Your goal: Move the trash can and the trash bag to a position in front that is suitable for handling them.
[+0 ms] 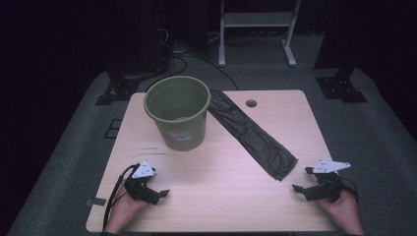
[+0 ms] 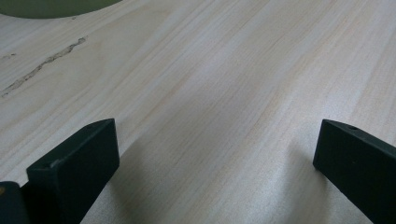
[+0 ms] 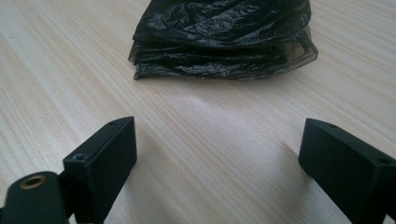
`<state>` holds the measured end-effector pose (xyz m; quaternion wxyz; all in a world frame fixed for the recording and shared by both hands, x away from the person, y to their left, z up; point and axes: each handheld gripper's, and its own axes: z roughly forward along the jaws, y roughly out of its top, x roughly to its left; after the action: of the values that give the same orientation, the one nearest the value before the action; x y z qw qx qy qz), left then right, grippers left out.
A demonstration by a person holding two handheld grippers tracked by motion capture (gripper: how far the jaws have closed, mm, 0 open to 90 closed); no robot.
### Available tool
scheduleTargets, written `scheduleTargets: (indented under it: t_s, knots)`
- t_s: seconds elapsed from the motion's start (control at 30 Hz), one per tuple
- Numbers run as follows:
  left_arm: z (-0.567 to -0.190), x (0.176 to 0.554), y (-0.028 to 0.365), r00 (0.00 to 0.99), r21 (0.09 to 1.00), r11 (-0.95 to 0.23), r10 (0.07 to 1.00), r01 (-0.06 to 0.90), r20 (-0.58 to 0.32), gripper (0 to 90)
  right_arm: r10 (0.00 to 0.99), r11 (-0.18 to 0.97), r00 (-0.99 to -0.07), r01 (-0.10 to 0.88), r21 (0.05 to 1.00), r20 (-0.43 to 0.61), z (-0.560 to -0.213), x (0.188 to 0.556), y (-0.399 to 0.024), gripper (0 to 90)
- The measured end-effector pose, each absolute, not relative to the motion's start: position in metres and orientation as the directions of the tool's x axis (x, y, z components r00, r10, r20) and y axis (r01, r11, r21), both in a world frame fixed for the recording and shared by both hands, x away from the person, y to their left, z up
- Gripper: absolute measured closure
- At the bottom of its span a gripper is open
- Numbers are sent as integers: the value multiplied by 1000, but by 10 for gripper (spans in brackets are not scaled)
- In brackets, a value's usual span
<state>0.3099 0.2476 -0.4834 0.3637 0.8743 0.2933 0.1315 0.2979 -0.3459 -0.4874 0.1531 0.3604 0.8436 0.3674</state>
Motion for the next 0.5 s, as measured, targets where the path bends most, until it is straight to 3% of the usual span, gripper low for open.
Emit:
scheduleTargets:
  t_s: [0.5]
  knots:
    - [-479, 312, 252, 772, 724, -524, 635, 448, -18, 0, 723, 469, -691, 497, 730, 6, -487, 298, -346, 99]
